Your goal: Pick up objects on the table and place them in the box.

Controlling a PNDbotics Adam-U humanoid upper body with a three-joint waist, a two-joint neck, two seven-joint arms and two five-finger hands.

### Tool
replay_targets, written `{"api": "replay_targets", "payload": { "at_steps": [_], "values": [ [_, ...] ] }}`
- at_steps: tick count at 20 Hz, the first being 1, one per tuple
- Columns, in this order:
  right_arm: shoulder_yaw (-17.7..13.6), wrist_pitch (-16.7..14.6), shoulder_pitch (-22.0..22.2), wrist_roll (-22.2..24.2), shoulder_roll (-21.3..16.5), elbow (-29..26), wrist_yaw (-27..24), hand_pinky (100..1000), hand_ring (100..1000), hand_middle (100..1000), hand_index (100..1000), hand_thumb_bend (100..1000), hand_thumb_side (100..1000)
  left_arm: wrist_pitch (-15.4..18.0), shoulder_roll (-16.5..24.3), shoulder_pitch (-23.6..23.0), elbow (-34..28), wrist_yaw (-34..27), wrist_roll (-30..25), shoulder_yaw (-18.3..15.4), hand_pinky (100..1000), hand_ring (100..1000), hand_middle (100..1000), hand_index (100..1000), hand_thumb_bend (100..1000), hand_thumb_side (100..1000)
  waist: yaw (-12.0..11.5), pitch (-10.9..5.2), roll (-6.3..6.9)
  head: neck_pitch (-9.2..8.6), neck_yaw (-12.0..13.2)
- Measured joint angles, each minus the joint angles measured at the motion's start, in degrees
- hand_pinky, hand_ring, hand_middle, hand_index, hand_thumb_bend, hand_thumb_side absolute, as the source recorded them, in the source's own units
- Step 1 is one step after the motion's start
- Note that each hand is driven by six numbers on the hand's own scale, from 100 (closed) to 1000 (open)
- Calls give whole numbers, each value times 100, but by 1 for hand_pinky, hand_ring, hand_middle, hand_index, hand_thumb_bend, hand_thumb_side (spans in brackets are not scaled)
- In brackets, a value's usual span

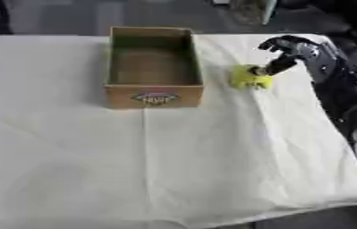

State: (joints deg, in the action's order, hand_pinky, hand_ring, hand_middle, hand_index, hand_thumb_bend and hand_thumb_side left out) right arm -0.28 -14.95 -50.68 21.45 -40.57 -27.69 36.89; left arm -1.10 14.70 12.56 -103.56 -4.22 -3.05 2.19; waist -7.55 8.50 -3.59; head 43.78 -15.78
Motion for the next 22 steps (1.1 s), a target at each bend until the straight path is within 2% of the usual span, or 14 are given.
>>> {"api": "replay_targets", "payload": {
  "at_steps": [22],
  "values": [
    [-1,6,167,-427,41,42,127,812,947,895,916,351,363,8,-5,21,-35,0,6,0,617,775,583,739,324,596,-205,164,121,0,-114]
  ]
}}
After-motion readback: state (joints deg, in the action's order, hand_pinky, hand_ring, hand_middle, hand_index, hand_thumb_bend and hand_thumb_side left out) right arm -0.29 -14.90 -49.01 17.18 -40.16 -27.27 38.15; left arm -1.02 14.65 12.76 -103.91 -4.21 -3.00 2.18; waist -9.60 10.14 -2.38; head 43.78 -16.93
